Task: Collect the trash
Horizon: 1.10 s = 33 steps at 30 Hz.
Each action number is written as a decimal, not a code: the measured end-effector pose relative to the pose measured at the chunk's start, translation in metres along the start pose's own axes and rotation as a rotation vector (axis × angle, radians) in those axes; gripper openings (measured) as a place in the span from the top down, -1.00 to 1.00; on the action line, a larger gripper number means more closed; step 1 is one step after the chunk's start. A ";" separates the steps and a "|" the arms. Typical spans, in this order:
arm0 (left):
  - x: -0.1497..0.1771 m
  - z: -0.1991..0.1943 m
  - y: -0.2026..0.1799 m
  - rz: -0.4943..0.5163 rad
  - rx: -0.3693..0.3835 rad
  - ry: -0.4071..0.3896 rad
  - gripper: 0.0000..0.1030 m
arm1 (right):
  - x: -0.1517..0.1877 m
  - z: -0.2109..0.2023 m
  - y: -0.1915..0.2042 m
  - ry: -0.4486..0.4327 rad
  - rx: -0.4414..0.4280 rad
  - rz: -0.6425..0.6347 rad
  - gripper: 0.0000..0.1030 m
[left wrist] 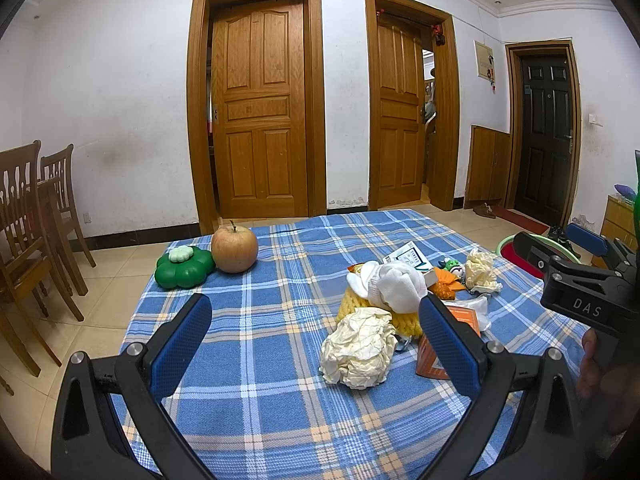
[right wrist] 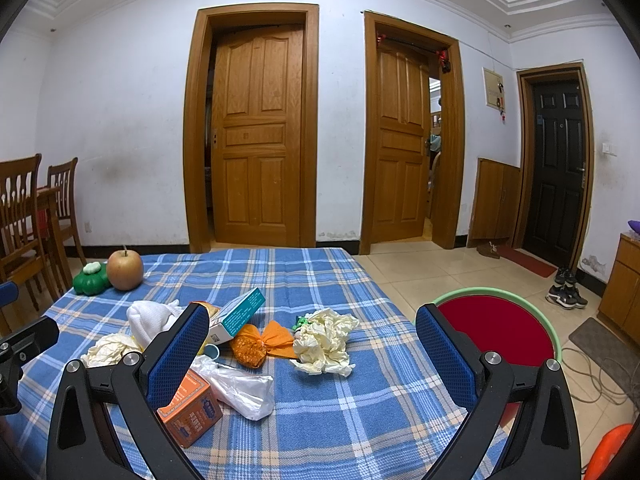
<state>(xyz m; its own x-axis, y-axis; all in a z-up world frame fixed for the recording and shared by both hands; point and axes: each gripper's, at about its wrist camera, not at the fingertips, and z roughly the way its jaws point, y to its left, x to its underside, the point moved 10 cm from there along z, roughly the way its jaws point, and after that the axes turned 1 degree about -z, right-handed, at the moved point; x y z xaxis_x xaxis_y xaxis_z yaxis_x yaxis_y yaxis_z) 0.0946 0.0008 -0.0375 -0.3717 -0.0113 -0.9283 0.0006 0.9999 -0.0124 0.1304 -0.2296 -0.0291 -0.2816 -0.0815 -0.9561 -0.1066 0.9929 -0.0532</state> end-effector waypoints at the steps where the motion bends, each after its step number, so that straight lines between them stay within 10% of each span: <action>1: 0.000 0.000 0.000 0.000 0.000 0.000 -0.97 | 0.000 0.000 0.000 0.000 0.000 0.000 -0.99; 21: 0.002 0.002 0.004 -0.002 -0.011 0.009 -0.97 | -0.001 0.002 0.007 0.003 -0.035 -0.021 -0.99; 33: 0.008 0.007 0.008 -0.025 -0.016 0.054 -0.97 | 0.009 0.006 0.072 0.073 -0.325 -0.181 -0.99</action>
<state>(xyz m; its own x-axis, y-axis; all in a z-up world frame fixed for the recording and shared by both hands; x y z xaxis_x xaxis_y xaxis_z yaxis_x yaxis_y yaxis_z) 0.0981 0.0091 -0.0472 -0.4212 -0.0368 -0.9062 -0.0238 0.9993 -0.0295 0.1263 -0.1584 -0.0437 -0.2964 -0.2703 -0.9160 -0.4543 0.8836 -0.1137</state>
